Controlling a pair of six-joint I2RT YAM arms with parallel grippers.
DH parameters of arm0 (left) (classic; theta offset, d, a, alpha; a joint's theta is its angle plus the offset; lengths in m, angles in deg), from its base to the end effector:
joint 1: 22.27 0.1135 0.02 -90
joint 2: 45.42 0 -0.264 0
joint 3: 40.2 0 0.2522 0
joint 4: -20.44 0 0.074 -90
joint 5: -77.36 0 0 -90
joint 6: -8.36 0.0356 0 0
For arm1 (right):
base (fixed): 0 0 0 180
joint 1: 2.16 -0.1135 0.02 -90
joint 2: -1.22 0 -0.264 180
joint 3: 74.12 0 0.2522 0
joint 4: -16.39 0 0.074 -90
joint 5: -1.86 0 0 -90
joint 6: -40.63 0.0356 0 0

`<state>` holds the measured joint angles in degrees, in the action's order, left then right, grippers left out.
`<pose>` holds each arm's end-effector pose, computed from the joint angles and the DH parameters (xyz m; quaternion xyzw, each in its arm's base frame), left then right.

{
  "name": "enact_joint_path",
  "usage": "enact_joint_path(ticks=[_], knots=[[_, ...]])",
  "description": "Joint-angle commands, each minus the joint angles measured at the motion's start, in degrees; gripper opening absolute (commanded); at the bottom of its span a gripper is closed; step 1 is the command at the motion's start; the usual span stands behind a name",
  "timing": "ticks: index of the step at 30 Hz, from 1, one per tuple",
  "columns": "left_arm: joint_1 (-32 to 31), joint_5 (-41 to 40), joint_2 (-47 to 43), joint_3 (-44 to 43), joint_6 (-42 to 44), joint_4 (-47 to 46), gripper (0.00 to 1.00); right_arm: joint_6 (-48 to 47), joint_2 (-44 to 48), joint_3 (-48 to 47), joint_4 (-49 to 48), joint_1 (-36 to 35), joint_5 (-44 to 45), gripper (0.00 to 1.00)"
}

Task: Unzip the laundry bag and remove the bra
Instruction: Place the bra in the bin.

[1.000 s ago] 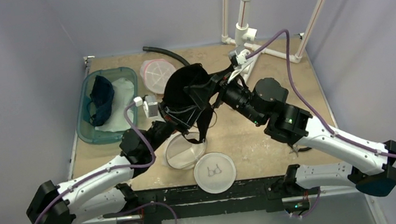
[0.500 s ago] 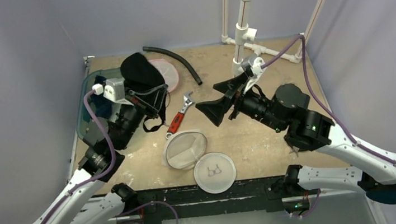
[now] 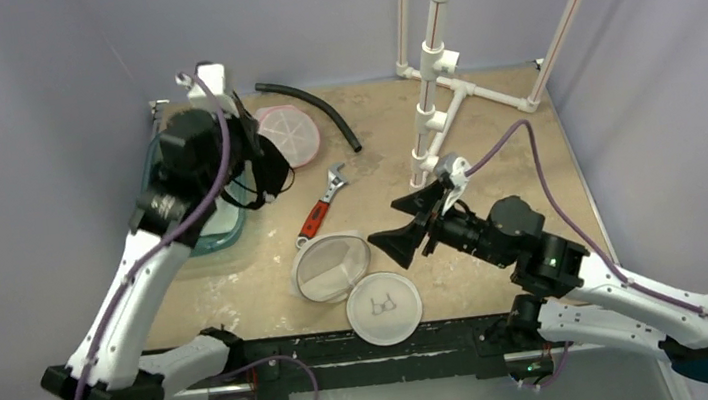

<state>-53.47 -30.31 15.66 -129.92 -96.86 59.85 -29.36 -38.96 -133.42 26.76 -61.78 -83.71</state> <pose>0.1935 -0.1046 0.4453 0.0088 0.7674 -0.1396 0.6257 0.0857 0.1408 0.3831 -0.1928 0.6221 0.4663 0.5987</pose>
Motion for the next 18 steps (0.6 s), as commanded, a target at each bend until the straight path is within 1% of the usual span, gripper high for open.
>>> enact_joint_path(ticks=[1, 3, 4, 5, 7, 9, 12, 15, 18], knots=[[21.4, 23.3, 8.6, -9.7, -2.7, 7.5, 0.00, 4.0, 0.9, 5.8, -4.8, -0.2, -5.8, 0.98], [31.9, 37.9, 13.3, -10.2, -7.6, 5.6, 0.00, 4.1, 1.9, 7.8, -5.0, -0.2, -6.7, 0.98], [35.9, 43.3, 15.3, -9.7, -10.1, 3.4, 0.00, 3.9, 2.6, 8.2, -4.5, -0.2, -6.1, 0.98], [38.4, 47.8, 17.3, -9.1, -12.3, 0.7, 0.00, 3.4, 3.4, 8.6, -3.9, -0.2, -5.7, 0.98], [40.5, 52.7, 22.0, -10.9, -14.4, -1.1, 0.00, 2.6, 5.0, 9.2, -3.0, -0.2, -5.2, 0.98], [40.7, 57.5, 27.5, -15.1, -12.7, 1.1, 0.00, 2.8, 6.3, 10.2, -3.2, -0.2, -5.8, 0.98], [40.7, 59.1, 33.2, -23.0, -7.4, 7.6, 0.00, 3.4, 7.0, 12.0, -3.9, -0.2, -6.9, 0.98], [40.8, 56.8, 34.2, -24.6, -4.3, 9.4, 0.00, 3.6, 7.2, 13.0, -4.0, -0.2, -7.1, 0.98], [40.7, 58.5, 35.3, -24.1, -3.2, 10.7, 0.00, 3.7, 6.8, 13.3, -4.3, -0.2, -7.9, 0.98]])
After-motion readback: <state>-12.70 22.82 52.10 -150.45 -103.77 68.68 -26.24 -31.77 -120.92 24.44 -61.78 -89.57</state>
